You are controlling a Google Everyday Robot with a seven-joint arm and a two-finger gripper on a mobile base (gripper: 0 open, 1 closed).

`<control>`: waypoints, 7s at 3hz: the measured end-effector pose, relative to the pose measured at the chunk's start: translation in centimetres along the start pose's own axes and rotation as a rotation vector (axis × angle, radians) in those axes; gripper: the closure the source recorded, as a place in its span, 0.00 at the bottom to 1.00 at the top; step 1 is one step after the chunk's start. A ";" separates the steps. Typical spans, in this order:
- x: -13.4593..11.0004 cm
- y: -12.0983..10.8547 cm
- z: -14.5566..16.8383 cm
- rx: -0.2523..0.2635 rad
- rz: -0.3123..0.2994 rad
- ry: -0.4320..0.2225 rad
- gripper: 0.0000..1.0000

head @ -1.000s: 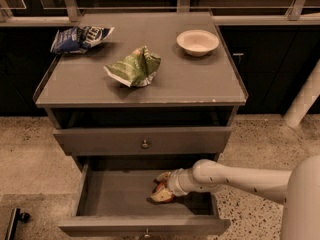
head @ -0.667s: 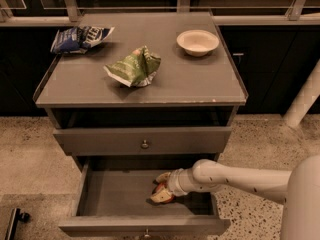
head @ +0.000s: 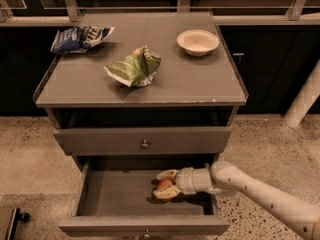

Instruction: Pick apple from middle drawer and place on counter

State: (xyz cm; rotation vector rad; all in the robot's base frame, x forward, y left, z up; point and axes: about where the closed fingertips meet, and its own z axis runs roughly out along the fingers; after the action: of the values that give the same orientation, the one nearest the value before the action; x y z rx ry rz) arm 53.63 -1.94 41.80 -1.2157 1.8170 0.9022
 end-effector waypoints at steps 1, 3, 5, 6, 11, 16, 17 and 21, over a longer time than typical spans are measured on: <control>-2.7 1.8 -5.5 -0.039 -0.018 -0.179 1.00; -8.8 9.1 -15.3 -0.207 -0.101 -0.325 1.00; -12.0 9.8 -17.3 -0.187 -0.181 -0.301 1.00; -17.6 11.8 -20.4 -0.163 -0.319 -0.255 1.00; -35.0 15.7 -28.6 -0.052 -0.680 -0.097 1.00; -46.5 6.4 -27.6 -0.131 -0.902 -0.132 1.00; -45.7 3.0 -27.2 -0.128 -0.861 -0.141 1.00; -41.5 -5.2 -26.3 -0.097 -0.696 -0.078 1.00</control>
Offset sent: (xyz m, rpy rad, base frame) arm -0.1181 -0.0868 0.1818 0.3944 -0.0923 0.2233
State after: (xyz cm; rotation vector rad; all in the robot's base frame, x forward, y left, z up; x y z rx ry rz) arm 64.03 -9.19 89.53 -1.6909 1.1558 0.6200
